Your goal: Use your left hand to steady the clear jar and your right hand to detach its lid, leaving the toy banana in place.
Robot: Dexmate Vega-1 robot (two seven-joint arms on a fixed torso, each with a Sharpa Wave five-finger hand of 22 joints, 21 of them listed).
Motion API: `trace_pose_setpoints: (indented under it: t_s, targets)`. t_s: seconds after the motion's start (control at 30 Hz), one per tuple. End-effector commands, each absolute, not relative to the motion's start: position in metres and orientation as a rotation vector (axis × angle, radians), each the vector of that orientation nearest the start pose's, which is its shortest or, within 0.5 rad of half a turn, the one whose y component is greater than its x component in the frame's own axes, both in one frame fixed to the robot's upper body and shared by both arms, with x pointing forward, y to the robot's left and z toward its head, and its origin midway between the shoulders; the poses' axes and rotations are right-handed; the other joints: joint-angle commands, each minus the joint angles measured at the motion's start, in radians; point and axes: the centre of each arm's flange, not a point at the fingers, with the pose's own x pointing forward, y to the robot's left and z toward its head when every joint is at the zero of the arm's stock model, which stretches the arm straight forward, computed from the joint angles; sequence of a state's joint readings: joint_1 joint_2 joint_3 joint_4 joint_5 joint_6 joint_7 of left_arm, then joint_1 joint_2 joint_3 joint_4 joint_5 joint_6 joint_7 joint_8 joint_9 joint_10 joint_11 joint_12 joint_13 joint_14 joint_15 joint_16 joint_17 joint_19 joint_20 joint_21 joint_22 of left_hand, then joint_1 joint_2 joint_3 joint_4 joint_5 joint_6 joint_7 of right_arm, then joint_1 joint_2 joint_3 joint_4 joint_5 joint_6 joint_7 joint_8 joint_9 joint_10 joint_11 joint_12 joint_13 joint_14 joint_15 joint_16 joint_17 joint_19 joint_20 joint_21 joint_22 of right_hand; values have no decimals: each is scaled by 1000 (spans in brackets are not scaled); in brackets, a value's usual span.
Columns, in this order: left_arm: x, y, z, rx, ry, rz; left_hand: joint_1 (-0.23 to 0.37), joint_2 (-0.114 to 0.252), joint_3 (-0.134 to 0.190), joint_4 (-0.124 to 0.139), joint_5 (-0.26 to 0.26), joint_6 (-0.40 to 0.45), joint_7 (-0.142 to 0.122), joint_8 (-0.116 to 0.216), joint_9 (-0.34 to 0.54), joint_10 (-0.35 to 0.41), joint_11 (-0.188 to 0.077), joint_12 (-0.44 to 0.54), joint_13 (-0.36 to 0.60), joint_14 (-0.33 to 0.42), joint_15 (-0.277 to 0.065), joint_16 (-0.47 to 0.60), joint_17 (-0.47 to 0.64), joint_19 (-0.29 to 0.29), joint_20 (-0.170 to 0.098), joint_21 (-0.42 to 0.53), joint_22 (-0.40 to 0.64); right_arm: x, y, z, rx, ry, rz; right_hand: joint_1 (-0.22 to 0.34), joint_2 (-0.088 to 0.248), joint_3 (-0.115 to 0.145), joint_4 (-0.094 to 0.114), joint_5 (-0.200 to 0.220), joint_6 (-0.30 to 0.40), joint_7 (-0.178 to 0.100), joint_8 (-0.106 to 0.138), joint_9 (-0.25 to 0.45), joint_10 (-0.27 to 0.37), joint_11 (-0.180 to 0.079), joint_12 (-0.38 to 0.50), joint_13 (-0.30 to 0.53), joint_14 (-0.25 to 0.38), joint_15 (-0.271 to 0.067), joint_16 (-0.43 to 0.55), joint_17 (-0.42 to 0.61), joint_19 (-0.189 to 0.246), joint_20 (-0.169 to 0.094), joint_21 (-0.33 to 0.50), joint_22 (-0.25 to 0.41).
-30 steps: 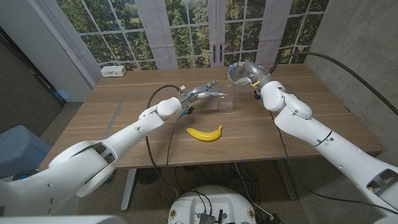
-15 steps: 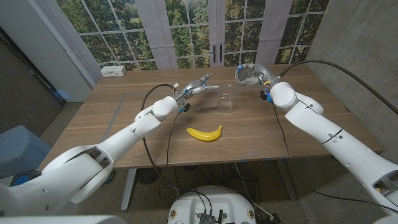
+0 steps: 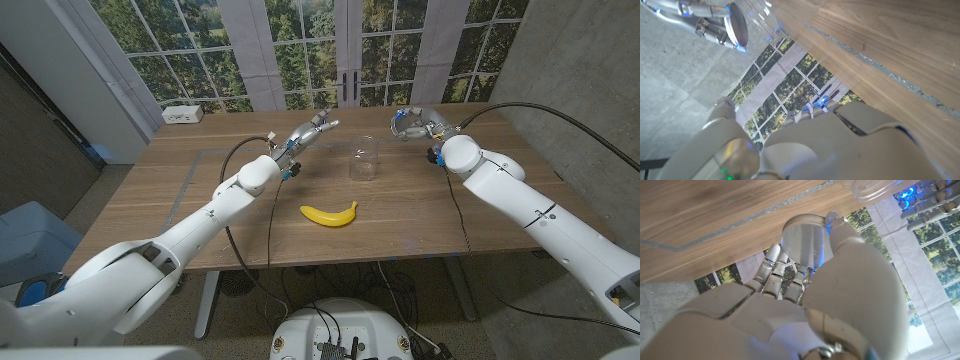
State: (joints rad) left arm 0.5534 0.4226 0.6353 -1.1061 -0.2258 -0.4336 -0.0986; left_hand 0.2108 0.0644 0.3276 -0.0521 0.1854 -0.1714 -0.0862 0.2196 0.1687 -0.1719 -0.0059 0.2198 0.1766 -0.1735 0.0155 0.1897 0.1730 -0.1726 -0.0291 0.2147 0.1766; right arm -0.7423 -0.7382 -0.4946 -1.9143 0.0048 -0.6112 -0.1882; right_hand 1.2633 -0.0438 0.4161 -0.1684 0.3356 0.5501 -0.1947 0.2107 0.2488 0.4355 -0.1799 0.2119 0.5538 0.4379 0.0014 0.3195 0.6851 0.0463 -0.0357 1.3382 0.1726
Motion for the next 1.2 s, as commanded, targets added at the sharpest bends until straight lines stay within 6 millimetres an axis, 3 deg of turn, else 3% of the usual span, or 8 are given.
trace_pose_setpoints:
  t_s: [0.03,0.17,0.27,0.37,0.4,0.53,0.8,1.2]
  targets:
    - [671,179,23,282,-742,-470,-31,88,28,29,8,60,3,-4,0,-69,-30,2,-2,-94,-28,2,2,-82,-43,-4,-1,601,-262,62,-857,-338,-200,14,193,23,15,4,5,6,6,4,6,0,6,3,42,-201,10,7,15,-145,-1,0]
    - [669,183,21,228,-749,-464,-74,143,70,92,14,96,19,-18,0,-36,-33,-3,-4,-76,-40,2,4,-72,-40,-7,-1,603,-264,58,-887,-299,-218,11,193,24,15,3,4,8,6,3,4,2,5,3,41,-200,10,7,16,-144,-3,0]
    - [668,185,19,180,-763,-461,-100,151,183,183,27,148,16,-29,0,24,-66,-8,-6,-57,-75,-4,0,-81,-58,-19,-3,605,-264,56,-914,-269,-228,9,193,26,15,3,2,10,5,3,3,1,4,3,39,-199,10,7,17,-144,-4,0]
    - [667,186,17,149,-778,-458,-101,154,263,213,32,190,26,-28,-1,57,-70,-12,-7,-39,-90,-5,-3,-79,-82,-20,-5,606,-263,53,-958,-235,-246,4,193,28,15,2,-6,7,2,3,-10,1,-1,2,37,-199,10,8,17,-143,-6,-1]
    - [666,187,16,136,-786,-455,-98,154,294,217,33,201,28,-30,-1,75,-72,-11,-7,-31,-102,-5,-3,-68,-93,-18,-6,607,-263,52,-977,-221,-254,3,192,29,15,2,-6,7,2,3,-15,0,-3,3,35,-199,10,8,17,-143,-7,-1]
    - [663,189,14,85,-828,-445,-85,152,353,210,26,222,39,-33,-1,96,-64,-16,-7,-13,-118,-7,-6,-35,-130,-12,-8,610,-263,47,-1015,-165,-250,-2,193,31,14,1,-4,23,2,3,-23,-8,-5,1,31,-200,11,10,18,-142,-10,-1]
    - [657,190,11,63,-856,-447,-75,147,377,199,19,220,35,-38,-1,99,-64,-20,-7,-7,-125,-9,-8,-19,-138,-12,-9,615,-255,42,-1141,-65,-266,-12,191,35,15,0,-18,49,-3,2,-29,-4,-8,-3,27,-199,11,10,20,-140,-15,-1]
    - [649,190,8,56,-870,-431,-64,140,393,181,10,218,31,-42,-1,106,-66,-22,-7,1,-131,-11,-9,-11,-134,-15,-10,623,-242,37,-1295,35,-286,-72,163,12,31,-9,-46,68,-9,0,-46,20,-13,-11,1,-185,11,15,22,-127,-27,-3]
